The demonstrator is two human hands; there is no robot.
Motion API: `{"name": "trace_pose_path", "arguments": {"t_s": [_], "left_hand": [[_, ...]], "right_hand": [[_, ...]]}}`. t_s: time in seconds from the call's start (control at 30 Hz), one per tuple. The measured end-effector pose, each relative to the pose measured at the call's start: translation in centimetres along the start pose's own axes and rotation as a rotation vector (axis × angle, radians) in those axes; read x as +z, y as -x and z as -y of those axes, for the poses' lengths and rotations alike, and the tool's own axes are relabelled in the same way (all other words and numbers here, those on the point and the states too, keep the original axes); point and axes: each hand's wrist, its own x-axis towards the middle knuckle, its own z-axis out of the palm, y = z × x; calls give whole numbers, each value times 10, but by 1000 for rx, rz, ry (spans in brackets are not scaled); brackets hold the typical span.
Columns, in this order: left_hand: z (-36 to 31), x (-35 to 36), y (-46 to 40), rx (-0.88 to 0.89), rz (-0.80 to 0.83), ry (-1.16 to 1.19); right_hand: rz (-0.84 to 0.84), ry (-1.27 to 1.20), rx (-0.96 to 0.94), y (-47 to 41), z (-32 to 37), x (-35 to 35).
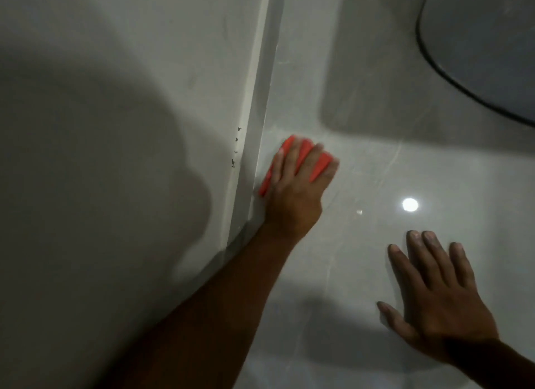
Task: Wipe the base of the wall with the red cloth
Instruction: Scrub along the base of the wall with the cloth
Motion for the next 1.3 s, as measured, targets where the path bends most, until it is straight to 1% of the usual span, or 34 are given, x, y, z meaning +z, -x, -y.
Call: {"name": "trace_pose_path", "arguments": {"t_s": [0.03, 0.13, 0.17, 0.23, 0.3, 0.4, 0.47, 0.53, 0.6, 0.67, 0.7, 0.77, 0.83, 0.9, 0.97, 1.07, 1.13, 1.2, 1.23, 1.3], "left_hand": [[0, 0, -27, 46, 46, -16], [-2, -3, -129, 117, 32, -55], [3, -6, -159, 108, 62, -64], [27, -15, -206, 2, 126, -91], [60, -20, -233, -114, 132, -82], [79, -18, -224, -90, 151, -125], [67, -16, -190, -115, 124, -131], [48, -14, -131, -109, 50, -135], [26, -12, -36, -146, 31, -75], [-3, -13, 84, -241, 0, 6], [-18, -16, 144, -273, 6, 21], [-38, -25, 236, -300, 107, 4], [-37, -25, 266, -249, 209, 1], [-26, -24, 237, -197, 159, -13], [-11, -19, 172, -160, 83, -19], [12, -13, 57, -153, 48, -47], [21, -21, -1, -177, 83, -47], [26, -25, -26, -189, 114, -14], [27, -26, -20, -175, 115, -15], [28, -25, 19, -83, 110, -48]], "right_hand": [[-10, -4, 2, 0, 1, 1], [-36, 9, 5, 1, 1, 4], [-43, 5, 1, 1, 0, 4], [-80, 3, -9, 0, -1, 4], [-94, 1, -5, 1, 1, 5], [-86, -1, 0, 1, -1, 6], [-69, -4, 3, 1, 1, 3], [-60, -6, 5, 1, 0, 3], [-63, -20, 9, 1, 0, 3], [-74, -21, 12, 2, 1, 3], [-75, -17, 7, 1, 1, 3], [-87, -25, 0, 2, 1, 2], [-96, -34, -6, 4, 0, 3], [-94, -44, -1, 3, 1, 2], [-100, -49, 1, 3, 1, 4], [-104, -68, 0, 4, 0, 3], [-95, -76, 1, 4, 1, 4], [-87, -97, 3, 4, 0, 4], [-83, -106, -1, 4, 0, 3], [-84, -112, -4, 6, 1, 2]]}}
